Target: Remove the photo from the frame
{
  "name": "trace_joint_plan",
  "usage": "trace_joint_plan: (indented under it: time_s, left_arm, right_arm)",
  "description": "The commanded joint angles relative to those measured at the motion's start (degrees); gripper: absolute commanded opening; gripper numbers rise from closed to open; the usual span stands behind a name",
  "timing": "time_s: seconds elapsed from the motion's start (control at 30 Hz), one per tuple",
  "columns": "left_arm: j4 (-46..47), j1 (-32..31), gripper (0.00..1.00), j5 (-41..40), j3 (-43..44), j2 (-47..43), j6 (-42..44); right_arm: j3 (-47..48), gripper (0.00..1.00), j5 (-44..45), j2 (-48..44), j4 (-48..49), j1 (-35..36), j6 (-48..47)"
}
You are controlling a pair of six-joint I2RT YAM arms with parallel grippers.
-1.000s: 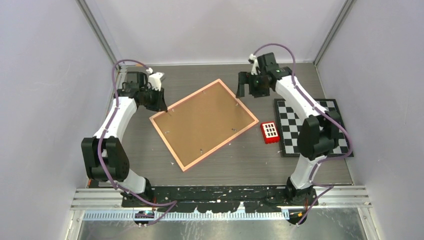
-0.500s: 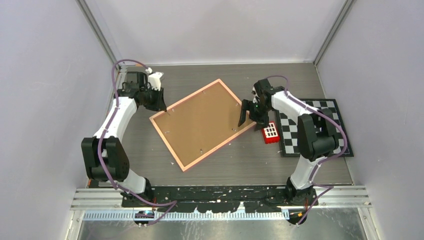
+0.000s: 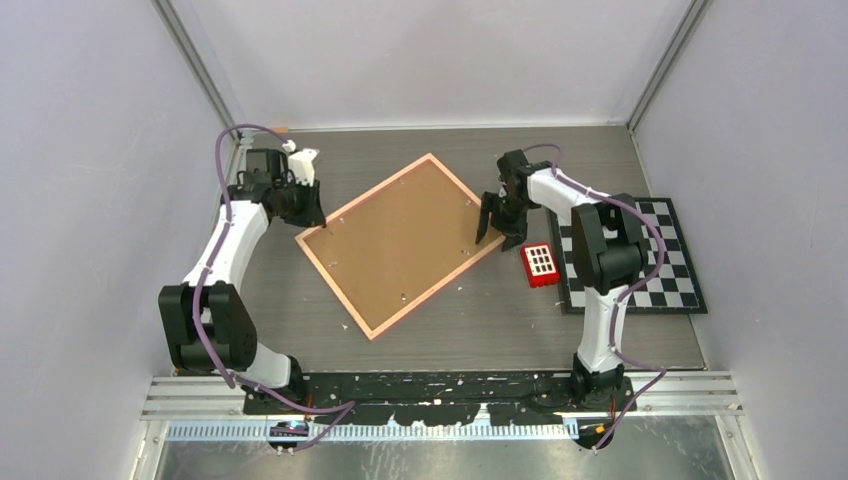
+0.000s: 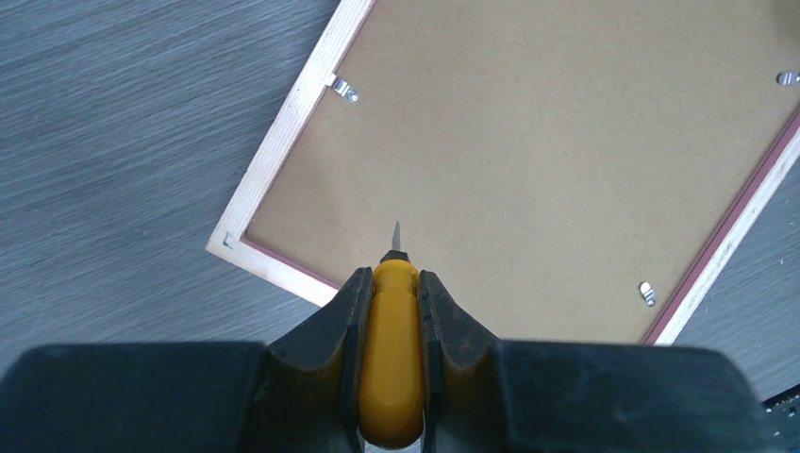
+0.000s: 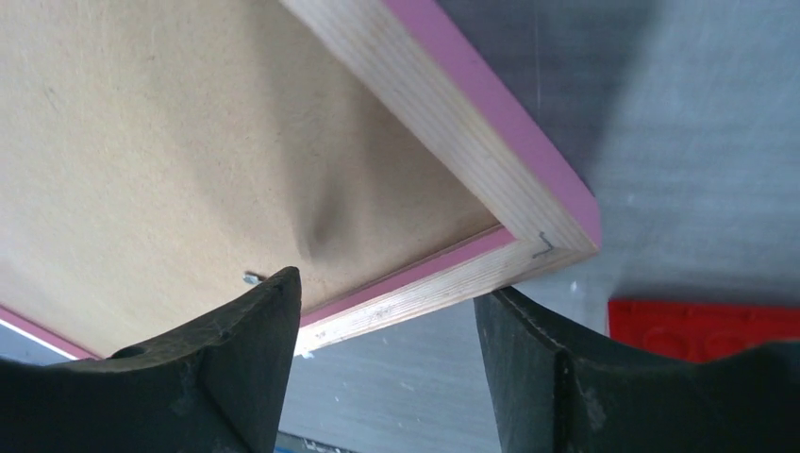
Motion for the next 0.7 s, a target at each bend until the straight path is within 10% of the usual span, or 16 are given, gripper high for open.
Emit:
trace_joint_plan:
  time_s: [0.0,0.47,0.67]
  left_arm:
    - [1.3,1.0,0.00,-0.2,-0.1,-2.4,0.1]
    - [2.6,1.2,0.00,-1.0,1.4,-1.3,1.5]
    - [0.7,1.2,0.00,-1.2,2.8,-1.3,6.3]
  right_arm:
    - [9.8,0.69,3.6,4.4,2.8,0.1,-0.4]
    - [13.8,0.68,14.4,9.2,2.7,4.9,-3.0]
    - [16.3,0.36,18.1,10.8,0.5,4.3,-5.7]
